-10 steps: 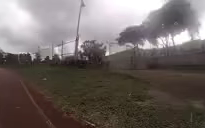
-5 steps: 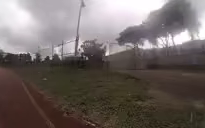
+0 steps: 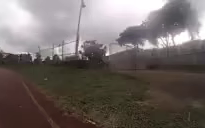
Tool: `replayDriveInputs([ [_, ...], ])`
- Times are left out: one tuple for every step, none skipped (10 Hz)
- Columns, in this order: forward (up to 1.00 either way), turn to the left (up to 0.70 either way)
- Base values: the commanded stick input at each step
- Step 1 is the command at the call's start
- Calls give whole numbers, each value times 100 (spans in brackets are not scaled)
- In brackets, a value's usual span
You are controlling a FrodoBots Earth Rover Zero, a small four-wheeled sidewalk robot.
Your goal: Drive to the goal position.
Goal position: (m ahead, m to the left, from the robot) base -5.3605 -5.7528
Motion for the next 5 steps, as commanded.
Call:
replayDriveInputs([
  [0,0],
  [-16,-31],
  [-30,-60],
  [-30,-60],
  [-30,-60],
])
